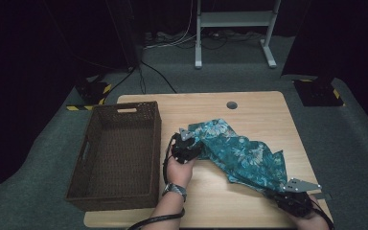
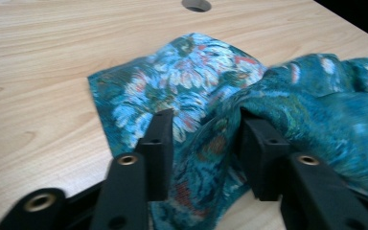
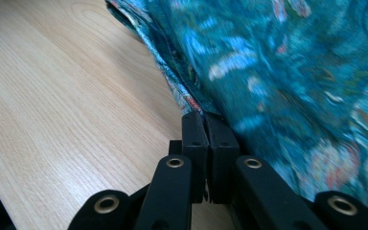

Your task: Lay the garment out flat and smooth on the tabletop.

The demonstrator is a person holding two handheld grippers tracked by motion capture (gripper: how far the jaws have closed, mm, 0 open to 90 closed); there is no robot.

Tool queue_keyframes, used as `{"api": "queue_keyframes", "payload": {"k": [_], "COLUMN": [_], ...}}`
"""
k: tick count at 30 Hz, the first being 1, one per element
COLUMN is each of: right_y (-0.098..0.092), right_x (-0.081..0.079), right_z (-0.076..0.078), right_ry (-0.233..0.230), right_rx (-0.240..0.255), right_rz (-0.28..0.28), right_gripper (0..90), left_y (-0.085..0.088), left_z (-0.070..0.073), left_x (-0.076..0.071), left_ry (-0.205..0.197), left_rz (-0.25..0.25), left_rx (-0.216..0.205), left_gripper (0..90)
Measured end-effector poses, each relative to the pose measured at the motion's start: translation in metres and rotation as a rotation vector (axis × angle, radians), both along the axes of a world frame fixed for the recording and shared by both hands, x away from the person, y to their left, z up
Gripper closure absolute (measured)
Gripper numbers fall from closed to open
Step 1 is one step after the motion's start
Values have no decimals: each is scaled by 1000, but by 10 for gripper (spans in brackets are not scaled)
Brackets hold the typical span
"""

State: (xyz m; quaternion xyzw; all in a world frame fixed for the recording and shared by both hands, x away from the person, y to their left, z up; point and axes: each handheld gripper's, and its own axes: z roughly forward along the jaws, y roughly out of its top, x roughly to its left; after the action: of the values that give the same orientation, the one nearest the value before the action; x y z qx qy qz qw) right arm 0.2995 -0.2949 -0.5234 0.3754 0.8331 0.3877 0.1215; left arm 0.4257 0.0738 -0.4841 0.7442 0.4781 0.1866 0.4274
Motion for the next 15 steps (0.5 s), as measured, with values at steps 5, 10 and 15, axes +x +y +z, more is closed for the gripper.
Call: {"api": "queue_keyframes", "payload": {"k": [5, 10, 15], "right_y": [5, 12, 15], "right_x": [0, 0, 2], "right_z": [2, 1, 0], "right_ry": [-15, -25, -23], "right_rx": [5, -4, -5], "right_rz": [8, 6, -23], "right_gripper": [881, 879, 875], "left_y": [-1, -1, -4], "left_z": [0, -3, -11], "left_x": [-22, -43, -61], "left_ry": [-27, -31, -16], "left_rz": [0, -12, -16], "left_rx": [3, 1, 9], "left_gripper": [467, 442, 392]}}
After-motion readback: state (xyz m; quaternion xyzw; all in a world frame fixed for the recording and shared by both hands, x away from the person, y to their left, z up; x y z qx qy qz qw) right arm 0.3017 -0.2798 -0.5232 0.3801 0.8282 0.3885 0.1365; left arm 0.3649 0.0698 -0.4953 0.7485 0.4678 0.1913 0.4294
